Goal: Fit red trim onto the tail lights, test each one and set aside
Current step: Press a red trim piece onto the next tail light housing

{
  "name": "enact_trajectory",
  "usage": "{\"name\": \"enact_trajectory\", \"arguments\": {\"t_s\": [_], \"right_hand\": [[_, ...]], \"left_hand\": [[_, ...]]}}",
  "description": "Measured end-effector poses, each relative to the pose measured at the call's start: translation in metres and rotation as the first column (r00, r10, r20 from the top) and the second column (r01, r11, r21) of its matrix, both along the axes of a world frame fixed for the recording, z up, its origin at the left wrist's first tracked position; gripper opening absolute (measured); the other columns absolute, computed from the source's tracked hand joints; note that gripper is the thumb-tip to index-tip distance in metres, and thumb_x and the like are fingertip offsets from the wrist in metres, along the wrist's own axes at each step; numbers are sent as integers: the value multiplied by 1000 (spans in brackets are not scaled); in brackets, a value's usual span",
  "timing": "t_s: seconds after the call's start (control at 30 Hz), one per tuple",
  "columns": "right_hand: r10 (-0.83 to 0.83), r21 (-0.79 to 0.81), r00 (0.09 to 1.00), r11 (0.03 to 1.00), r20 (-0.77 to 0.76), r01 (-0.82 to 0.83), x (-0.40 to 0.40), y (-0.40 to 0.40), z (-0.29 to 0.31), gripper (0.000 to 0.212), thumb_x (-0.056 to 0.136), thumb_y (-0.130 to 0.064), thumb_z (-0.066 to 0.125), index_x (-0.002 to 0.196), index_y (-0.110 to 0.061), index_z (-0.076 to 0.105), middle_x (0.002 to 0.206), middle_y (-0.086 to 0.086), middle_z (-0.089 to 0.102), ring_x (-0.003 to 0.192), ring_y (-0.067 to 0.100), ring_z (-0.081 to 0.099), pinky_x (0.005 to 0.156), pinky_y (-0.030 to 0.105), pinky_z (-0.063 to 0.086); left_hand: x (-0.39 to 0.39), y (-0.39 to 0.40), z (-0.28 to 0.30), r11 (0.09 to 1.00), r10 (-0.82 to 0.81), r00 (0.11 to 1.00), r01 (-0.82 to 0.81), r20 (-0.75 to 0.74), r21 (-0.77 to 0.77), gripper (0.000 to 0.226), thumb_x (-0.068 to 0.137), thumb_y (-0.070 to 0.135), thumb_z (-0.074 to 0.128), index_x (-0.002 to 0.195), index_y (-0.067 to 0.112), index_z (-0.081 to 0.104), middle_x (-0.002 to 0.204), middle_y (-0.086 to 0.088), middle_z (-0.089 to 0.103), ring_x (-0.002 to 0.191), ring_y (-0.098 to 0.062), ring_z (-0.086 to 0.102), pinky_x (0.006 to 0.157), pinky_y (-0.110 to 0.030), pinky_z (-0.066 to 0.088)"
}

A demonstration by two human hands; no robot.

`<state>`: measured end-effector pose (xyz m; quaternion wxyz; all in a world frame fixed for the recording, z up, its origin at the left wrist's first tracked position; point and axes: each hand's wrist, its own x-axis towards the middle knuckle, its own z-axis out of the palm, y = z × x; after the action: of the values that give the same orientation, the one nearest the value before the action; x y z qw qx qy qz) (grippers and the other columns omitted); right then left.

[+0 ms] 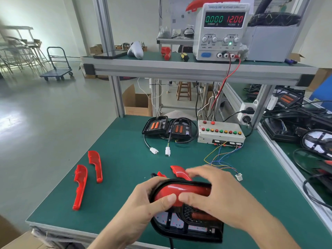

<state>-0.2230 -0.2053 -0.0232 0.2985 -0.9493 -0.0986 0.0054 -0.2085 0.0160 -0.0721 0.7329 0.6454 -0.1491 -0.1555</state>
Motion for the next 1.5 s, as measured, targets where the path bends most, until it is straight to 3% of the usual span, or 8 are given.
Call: {"name": "enact_trajectory", "arguments": {"t_s": [0.1, 0.2, 0.43, 0.63, 1.0, 1.13, 1.4, 1.5], "right_hand": [[138, -163, 984, 974, -111, -155, 13, 6, 14, 72, 64, -92, 58, 107, -36, 63, 92, -11, 70, 84, 6, 62, 81, 33, 53], [169, -173, 978, 967, -120, -188, 20, 7, 18, 66, 66, -87, 66, 97, -29, 63, 83, -3, 68, 75, 11, 58, 73, 34, 49], [164, -95, 983, 980, -86, -172, 20, 2, 10, 65, 63, -88, 66, 96, -32, 63, 85, -8, 68, 77, 9, 60, 74, 34, 51], [167, 18, 980, 986, -112, -166, 17, -6, 7, 65, 61, -88, 68, 93, -32, 66, 83, -9, 69, 73, 8, 61, 70, 34, 51], [155, -55, 987, 986, -47, -158, 10, -4, 5, 61, 63, -87, 67, 94, -34, 63, 82, -12, 68, 78, 6, 60, 72, 27, 49], [168, -148, 986, 975, -11, -168, 11, -4, 4, 68, 68, -89, 58, 97, -28, 60, 85, -7, 68, 80, 11, 59, 76, 35, 50], [216, -239, 974, 951, 63, -196, 11, -4, -1, 73, 70, -95, 34, 93, -27, 50, 83, -11, 58, 78, 13, 51, 72, 36, 43], [196, -207, 980, 961, 31, -186, 12, -3, -1, 75, 70, -95, 39, 92, -24, 52, 81, -7, 60, 78, 15, 54, 70, 33, 44]], "left_hand": [[0, -1, 4, 1000, -27, 999, 28, -17, 9, 42, 81, 31, 80, 117, 11, 72, 115, -20, 72, 110, -39, 67, 96, -38, 54], [1, 2, 7, 999, -45, 998, 45, -51, -11, 46, 80, 31, 80, 120, 8, 71, 118, -25, 70, 111, -37, 66, 104, -47, 47], [3, -2, 10, 999, -42, 999, 42, -31, -8, 44, 78, 31, 82, 118, 15, 72, 115, -15, 74, 108, -26, 69, 92, -28, 52], [0, -5, 8, 996, -87, 996, 86, -19, -31, 41, 92, 28, 70, 128, 9, 66, 127, -18, 69, 123, -37, 62, 108, -43, 48], [-1, -7, 6, 998, -57, 998, 58, 39, -5, 44, 86, 30, 76, 124, 10, 68, 120, -16, 71, 115, -36, 66, 100, -35, 51], [0, -9, 7, 999, -47, 998, 47, 43, -1, 46, 85, 31, 76, 125, 10, 67, 119, -16, 71, 115, -35, 66, 99, -36, 51], [3, -11, 10, 1000, -23, 999, 24, 25, -14, 51, 79, 41, 84, 120, 13, 71, 117, -17, 72, 111, -30, 68, 96, -34, 51], [2, -10, 8, 999, -17, 1000, 17, -7, -30, 38, 84, 30, 79, 118, 13, 72, 116, -17, 73, 108, -29, 69, 92, -30, 52]]}}
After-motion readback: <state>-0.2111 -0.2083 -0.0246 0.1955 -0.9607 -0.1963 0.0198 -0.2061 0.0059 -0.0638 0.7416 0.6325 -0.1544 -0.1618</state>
